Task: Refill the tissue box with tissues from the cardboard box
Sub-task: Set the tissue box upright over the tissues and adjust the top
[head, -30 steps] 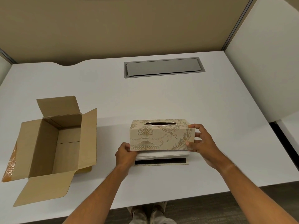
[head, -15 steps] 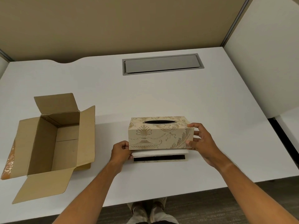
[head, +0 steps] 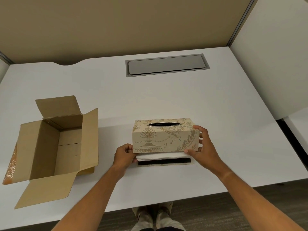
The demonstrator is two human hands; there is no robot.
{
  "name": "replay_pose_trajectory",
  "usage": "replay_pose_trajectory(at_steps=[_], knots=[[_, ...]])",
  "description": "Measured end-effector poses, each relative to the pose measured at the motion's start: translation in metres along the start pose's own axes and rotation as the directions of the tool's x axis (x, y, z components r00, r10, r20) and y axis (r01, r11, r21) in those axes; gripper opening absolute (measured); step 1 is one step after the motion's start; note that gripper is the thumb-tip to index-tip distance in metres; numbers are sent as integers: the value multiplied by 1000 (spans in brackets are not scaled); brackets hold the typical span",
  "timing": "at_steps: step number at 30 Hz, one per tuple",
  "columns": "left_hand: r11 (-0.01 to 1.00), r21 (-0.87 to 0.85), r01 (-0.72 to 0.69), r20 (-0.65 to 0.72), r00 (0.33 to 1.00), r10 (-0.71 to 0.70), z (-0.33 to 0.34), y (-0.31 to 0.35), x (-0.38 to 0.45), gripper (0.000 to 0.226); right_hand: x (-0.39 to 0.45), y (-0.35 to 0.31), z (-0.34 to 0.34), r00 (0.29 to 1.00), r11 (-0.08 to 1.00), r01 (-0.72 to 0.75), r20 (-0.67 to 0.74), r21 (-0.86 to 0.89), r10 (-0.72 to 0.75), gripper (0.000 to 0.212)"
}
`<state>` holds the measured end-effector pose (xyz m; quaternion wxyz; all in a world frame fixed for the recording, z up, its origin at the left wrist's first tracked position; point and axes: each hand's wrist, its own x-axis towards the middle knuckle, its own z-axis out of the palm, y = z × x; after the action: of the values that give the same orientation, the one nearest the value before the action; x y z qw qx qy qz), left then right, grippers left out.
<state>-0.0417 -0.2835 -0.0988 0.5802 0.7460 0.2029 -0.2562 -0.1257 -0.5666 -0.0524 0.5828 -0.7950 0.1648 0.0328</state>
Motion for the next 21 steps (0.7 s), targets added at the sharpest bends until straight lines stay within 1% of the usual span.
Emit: replay_pose_trajectory(at_steps=[3,5,7,8,9,10,11,12,13,15,16,17,18,21], knots=[[998,13,-68,-7,998,68,0,-7,-9,9,0,1,1,1000,999,12,-19,-32,-12,92],[988,38,-147,-31,988,148,1,-14,-18,9,0,2,0,1000,999,10,-19,-44,-11,91],[955,140,-260,-122,953,277,2,-19,-30,11,1,2,0,1000,999,12,-20,-50,-13,91],[920,213,-327,-166,916,364,2,-22,-37,13,1,2,0,1000,999,15,-19,-48,-16,91],[867,290,-406,-177,867,466,2,-25,-43,14,1,1,1,1000,999,19,-19,-44,-19,91],[787,367,-496,-142,806,575,2,-30,-49,14,1,1,0,1000,999,23,-19,-43,-24,92],[679,449,-580,-68,736,674,3,-35,-55,14,1,1,0,999,999,28,-20,-44,-29,92],[557,531,-639,26,669,743,3,-41,-59,17,1,1,0,999,998,34,-21,-47,-35,93],[428,602,-674,128,611,781,4,-46,-63,25,2,2,0,999,998,37,-22,-50,-38,93],[199,676,-710,327,531,782,9,-53,-68,40,2,3,1,999,998,34,-24,-56,-35,94],[111,692,-714,411,515,752,13,-53,-70,49,2,3,1,999,998,32,-25,-59,-34,94],[47,702,-710,477,518,710,18,-53,-73,56,2,4,1,999,998,31,-25,-62,-33,95],[9,708,-706,523,532,666,23,-51,-75,62,2,4,1,999,997,32,-24,-64,-33,95],[-25,723,-690,573,580,579,35,-45,-80,71,3,5,1,999,997,32,-28,-76,-34,96]])
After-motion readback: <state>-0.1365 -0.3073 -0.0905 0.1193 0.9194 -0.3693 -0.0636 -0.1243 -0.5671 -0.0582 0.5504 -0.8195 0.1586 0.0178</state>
